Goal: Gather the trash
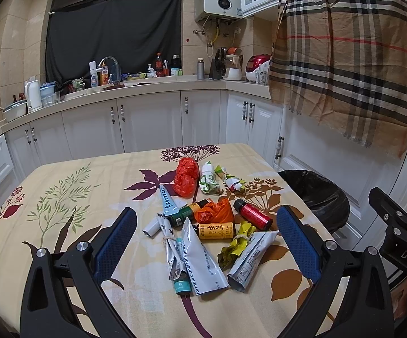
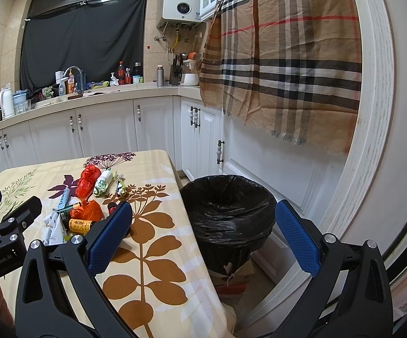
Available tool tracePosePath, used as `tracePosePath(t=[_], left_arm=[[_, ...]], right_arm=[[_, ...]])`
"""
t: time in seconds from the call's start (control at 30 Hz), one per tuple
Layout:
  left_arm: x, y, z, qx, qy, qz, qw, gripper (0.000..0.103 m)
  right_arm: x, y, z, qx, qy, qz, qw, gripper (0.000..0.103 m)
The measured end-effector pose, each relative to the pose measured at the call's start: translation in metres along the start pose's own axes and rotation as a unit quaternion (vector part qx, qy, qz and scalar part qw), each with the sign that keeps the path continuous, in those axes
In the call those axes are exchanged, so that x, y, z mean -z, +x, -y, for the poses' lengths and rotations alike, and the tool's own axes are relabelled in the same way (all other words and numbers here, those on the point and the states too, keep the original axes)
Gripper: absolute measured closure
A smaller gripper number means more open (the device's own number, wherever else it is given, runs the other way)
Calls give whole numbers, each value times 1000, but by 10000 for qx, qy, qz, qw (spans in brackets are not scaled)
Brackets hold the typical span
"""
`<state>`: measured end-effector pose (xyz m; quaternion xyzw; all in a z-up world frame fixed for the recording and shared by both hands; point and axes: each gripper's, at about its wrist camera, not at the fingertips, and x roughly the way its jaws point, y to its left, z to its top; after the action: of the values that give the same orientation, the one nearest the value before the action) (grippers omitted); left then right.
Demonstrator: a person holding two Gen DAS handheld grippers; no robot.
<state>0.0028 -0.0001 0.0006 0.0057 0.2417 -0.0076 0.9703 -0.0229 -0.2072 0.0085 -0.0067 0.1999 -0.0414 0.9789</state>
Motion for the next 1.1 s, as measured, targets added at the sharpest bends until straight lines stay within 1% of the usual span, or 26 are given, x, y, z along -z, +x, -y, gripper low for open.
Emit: tracePosePath(t=[1.1], left_arm=[[1, 1, -3, 11, -30, -31, 10000, 6]], right_arm=[[0, 1, 1, -1, 0, -13, 10000, 4]])
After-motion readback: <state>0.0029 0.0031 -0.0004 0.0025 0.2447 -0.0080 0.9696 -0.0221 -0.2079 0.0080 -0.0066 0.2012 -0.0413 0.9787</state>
